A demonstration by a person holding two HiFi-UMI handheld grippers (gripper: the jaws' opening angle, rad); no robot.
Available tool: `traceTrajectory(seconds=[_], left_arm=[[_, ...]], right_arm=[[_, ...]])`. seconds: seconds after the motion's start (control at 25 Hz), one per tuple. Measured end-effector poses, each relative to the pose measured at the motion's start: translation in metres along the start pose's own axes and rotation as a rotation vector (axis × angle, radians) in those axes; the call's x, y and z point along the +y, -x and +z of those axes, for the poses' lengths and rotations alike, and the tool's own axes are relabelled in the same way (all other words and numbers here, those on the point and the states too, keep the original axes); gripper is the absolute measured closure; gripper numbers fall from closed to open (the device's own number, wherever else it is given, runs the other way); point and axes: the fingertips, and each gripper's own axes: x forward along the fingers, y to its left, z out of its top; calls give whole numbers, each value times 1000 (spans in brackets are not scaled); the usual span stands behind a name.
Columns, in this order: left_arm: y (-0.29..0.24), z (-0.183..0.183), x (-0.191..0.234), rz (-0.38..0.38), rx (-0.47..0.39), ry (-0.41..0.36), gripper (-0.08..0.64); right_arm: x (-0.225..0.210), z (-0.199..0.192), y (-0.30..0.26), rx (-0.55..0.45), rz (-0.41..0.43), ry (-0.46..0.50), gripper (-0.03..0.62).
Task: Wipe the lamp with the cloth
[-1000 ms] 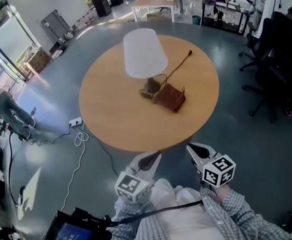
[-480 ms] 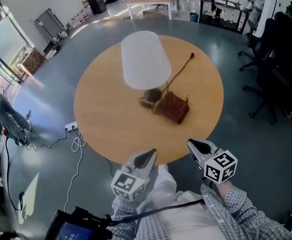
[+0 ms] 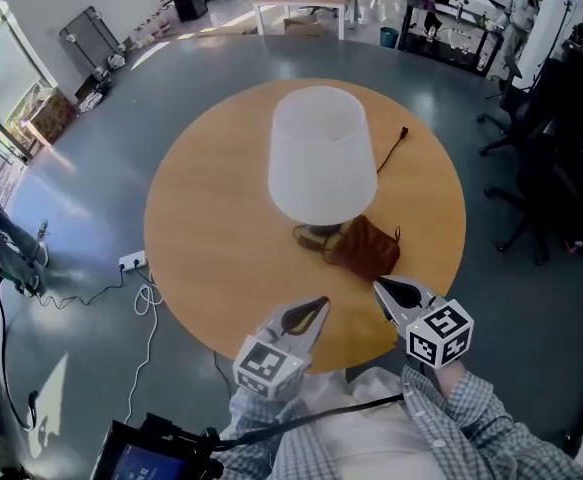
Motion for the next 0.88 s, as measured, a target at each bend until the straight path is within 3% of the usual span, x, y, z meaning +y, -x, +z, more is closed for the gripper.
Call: traceTrajectory(seconds=[0.16, 0.44, 0.64, 0.88], left_arm=[[-9, 11, 19, 2, -38, 80, 555], [-35, 41, 46, -28, -195, 332, 555], [-58, 47, 70, -35, -264, 484, 466], [-71, 63, 96, -57, -433, 700, 351]], right_arm=[[-6, 1, -11, 32, -8, 3, 589], [-18, -3, -26, 72, 7, -14, 589], [-27, 6, -37, 78, 36, -5, 588], [-41, 5, -47, 107, 72, 18, 588]])
